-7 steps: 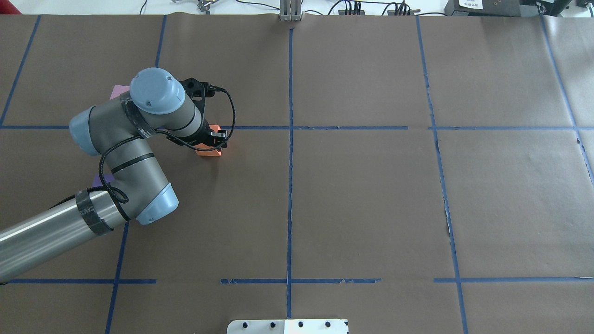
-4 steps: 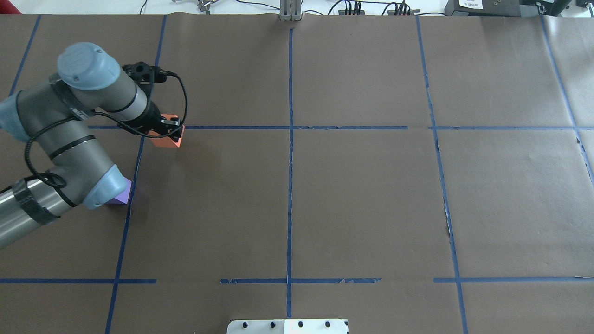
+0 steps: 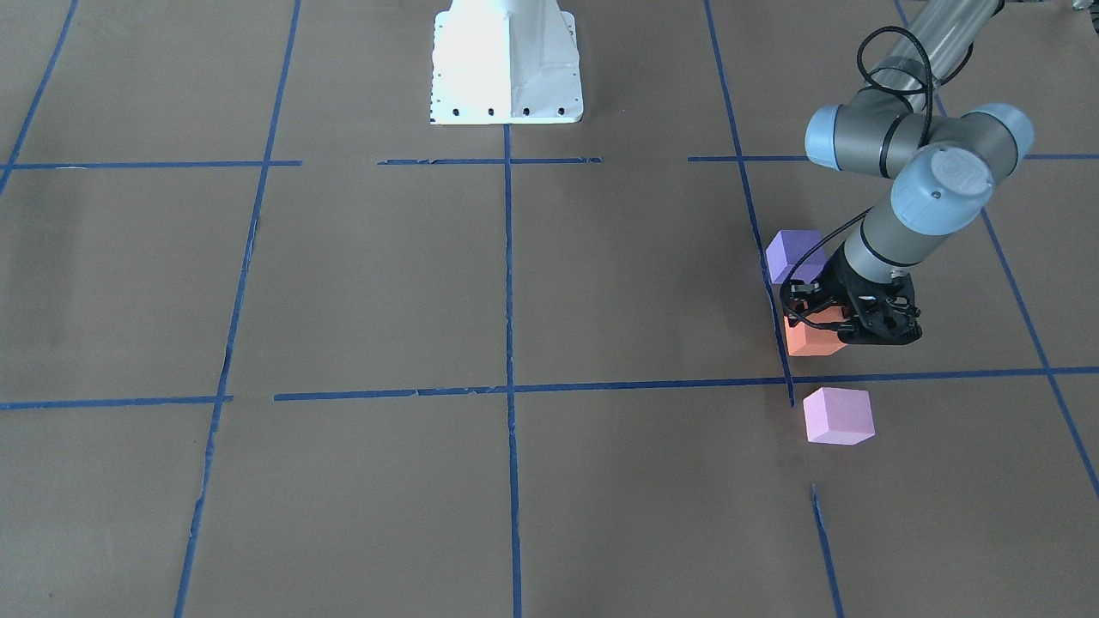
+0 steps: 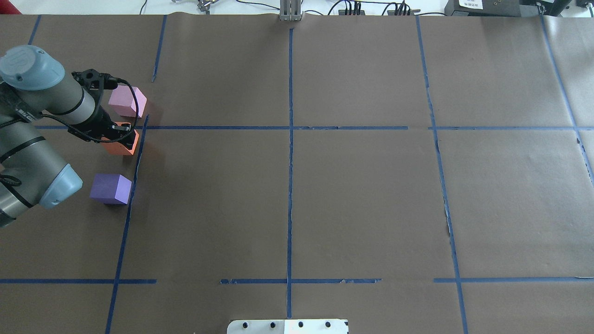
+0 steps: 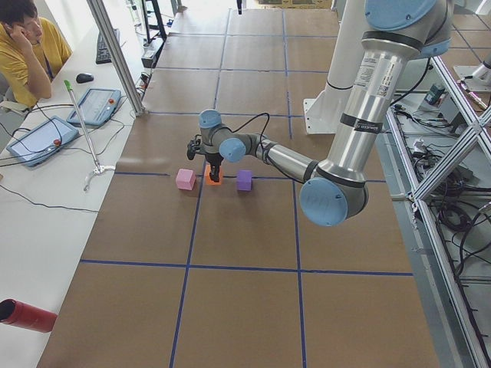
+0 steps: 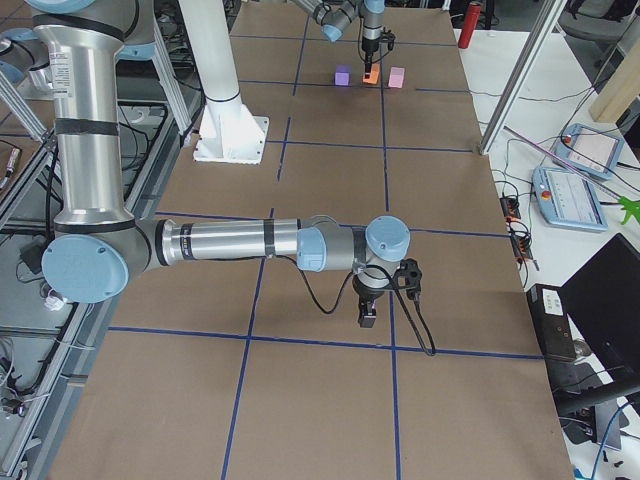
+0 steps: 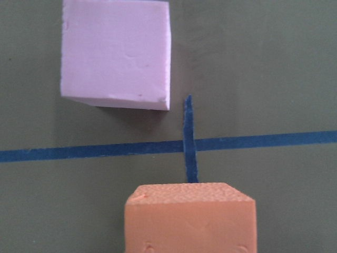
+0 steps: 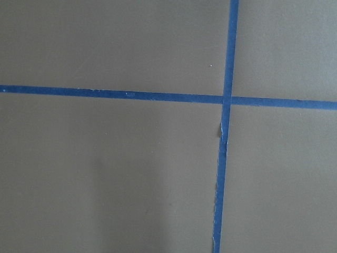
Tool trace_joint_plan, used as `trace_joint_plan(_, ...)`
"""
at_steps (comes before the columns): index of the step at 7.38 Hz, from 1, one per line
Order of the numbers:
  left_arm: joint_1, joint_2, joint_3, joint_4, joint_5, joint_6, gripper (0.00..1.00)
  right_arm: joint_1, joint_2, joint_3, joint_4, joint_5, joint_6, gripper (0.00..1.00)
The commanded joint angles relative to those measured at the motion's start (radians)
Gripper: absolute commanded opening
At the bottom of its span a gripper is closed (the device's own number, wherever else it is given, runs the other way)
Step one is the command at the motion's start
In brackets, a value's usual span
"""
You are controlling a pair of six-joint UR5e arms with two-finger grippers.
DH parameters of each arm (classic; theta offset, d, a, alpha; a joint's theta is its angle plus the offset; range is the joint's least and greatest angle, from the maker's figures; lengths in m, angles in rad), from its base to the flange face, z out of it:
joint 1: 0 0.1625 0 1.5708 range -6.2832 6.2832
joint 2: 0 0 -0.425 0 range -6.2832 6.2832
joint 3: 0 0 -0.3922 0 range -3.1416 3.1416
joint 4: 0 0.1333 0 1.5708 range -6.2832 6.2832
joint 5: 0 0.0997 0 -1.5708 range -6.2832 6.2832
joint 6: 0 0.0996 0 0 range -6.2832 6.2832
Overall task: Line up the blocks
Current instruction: 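Carry the orange cube with the left gripper between the pink and purple cubes, then release the orange cube and lift the left gripper away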
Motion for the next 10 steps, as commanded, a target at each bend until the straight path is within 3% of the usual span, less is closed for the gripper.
trace_joint_plan(1, 0.004, -0.005, 0.015, -0.004, -0.001, -0.01, 1.0, 0.0, 0.0, 0.0, 0.0, 0.0, 0.0, 1.0)
trace_joint_plan(4, -0.025, 0.006, -0.02, 0.012, -0.004, 0.006, 1.0, 0.0, 0.0, 0.001, 0.0, 0.0, 0.0, 1.0)
trace_joint_plan(6, -0.146, 0.003, -0.098, 0.088, -0.056, 0.088, 1.0, 0.0, 0.0, 0.0, 0.0, 0.0, 0.0, 1.0)
trace_joint_plan(8, -0.303, 0.004, -0.158, 0.316, -0.07, 0.439, 1.0, 0.0, 0.0, 0.0, 0.0, 0.0, 0.0, 1.0)
trace_joint_plan(10, -0.451, 0.088, -0.113, 0.32, -0.07, 0.753, 1.0, 0.0, 0.0, 0.001, 0.0, 0.0, 0.0, 1.0)
